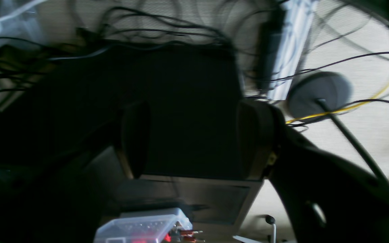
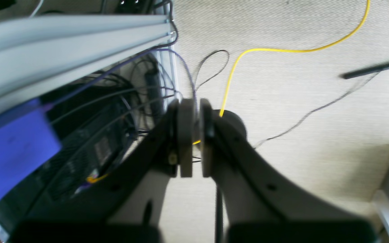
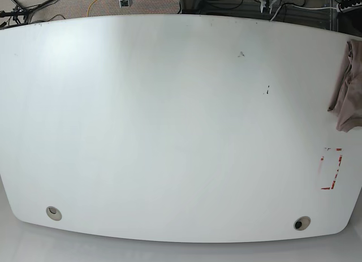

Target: Fold the T-shirt properly

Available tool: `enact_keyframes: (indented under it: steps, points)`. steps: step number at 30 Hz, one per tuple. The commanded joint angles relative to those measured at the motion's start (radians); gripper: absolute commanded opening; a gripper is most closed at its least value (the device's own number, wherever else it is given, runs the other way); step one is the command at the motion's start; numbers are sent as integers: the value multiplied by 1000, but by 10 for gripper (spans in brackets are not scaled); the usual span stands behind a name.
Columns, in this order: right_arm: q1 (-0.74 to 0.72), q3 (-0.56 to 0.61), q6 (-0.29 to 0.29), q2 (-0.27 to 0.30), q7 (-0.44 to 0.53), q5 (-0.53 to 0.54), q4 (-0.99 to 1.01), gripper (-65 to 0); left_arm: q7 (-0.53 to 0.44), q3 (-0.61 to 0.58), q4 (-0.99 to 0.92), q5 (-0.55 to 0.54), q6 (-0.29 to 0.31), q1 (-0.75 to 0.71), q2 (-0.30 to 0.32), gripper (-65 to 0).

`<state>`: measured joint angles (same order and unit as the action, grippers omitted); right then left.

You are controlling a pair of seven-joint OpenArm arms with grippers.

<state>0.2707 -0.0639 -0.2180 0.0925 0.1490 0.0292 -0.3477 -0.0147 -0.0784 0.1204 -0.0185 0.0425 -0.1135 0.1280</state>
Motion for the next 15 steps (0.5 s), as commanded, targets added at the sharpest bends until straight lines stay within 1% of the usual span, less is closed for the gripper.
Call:
enact_keyframes:
  steps: [1, 5, 10, 12, 15]
  points:
    - [-1, 3, -11, 2, 5, -2, 19, -610, 2, -13, 0, 1, 24, 1, 0, -275]
    - [-3, 3, -11, -15, 5, -4, 19, -610, 2, -13, 0, 1, 38, 1, -1, -275]
    - [-15, 3, -13, -21, 7, -4, 19, -610, -1, -8, 3, -2, 33, 1, -1, -275]
    - [-17, 3, -13, -23, 7, -4, 20, -610, -1, -8, 5, -2, 20, 1, -1, -274]
    - [-23, 3, -13, -35, 7, -4, 20, -610, -4, -8, 8, -4, -22, 1, -12, -272]
